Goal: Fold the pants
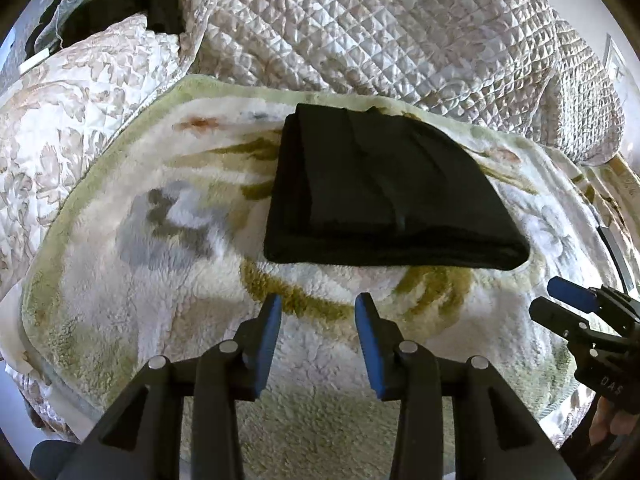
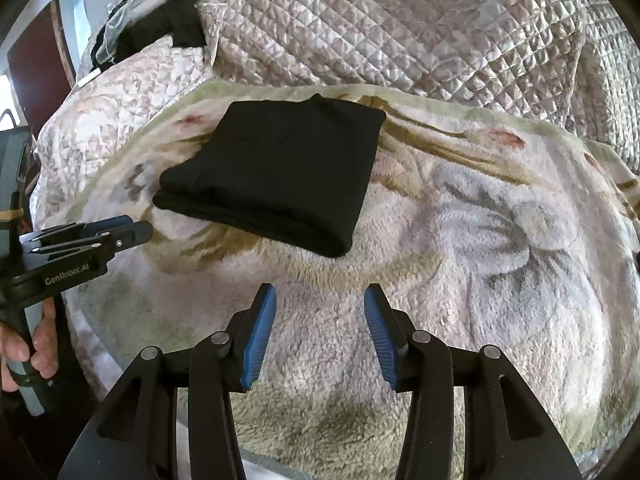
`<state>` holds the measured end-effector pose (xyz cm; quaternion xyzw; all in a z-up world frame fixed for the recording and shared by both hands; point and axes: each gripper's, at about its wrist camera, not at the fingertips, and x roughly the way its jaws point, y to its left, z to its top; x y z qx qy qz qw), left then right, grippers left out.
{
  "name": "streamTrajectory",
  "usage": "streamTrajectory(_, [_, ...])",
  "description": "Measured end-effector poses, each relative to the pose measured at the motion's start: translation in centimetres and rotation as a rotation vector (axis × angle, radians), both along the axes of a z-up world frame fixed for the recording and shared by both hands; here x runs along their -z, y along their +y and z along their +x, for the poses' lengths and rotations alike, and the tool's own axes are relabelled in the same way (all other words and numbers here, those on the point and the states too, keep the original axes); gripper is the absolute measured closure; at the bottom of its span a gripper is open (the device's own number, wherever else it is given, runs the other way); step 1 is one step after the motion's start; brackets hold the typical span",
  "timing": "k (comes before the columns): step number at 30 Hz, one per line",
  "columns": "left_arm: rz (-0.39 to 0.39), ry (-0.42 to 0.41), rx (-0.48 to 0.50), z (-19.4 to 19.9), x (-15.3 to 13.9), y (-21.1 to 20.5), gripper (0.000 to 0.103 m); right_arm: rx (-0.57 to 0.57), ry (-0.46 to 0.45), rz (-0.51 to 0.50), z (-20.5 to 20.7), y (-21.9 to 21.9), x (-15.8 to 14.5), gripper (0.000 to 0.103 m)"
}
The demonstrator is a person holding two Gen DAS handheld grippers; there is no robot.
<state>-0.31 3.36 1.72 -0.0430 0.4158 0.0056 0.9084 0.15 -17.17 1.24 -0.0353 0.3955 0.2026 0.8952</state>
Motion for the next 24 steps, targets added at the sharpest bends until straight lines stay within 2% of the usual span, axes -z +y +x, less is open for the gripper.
streamTrajectory(10, [0.005,0.013,-0.01,0.5,0.8,0.5,0.057,-0.01,0.005,-0.009,0.6,0.6,0.3,0.056])
streamTrajectory(17, [-0.032,-0.074,-0.01,0.8,-1.8,1.0,0.057,-0.024,-0.069,0.059,0.6,0.9,-1.8,0.057])
streamTrajectory(19, [-0.031,-0.103,-0.008,1.2,-2.5,0.9,0.057,-0.007,-0.097,0.068,0.9,0.9,-2.4,0.069])
streamTrajectory(20, [-0.033,-0.113,-0.002,1.5,-2.8,0.8,0.058,0.0,-0.104,0.077,1.1,1.0,-2.5,0.081])
streamTrajectory(22, [-0.024,-0.132,0.011,2.1,-3.0,0.4,0.061,0.005,-0.098,0.069,1.8,1.3,-2.1,0.084])
streamTrajectory(24, [-0.01,-0.117,0.015,3.0,-2.4,0.2,0.066,-0.007,-0.04,0.058,2.9,1.9,-0.8,0.087])
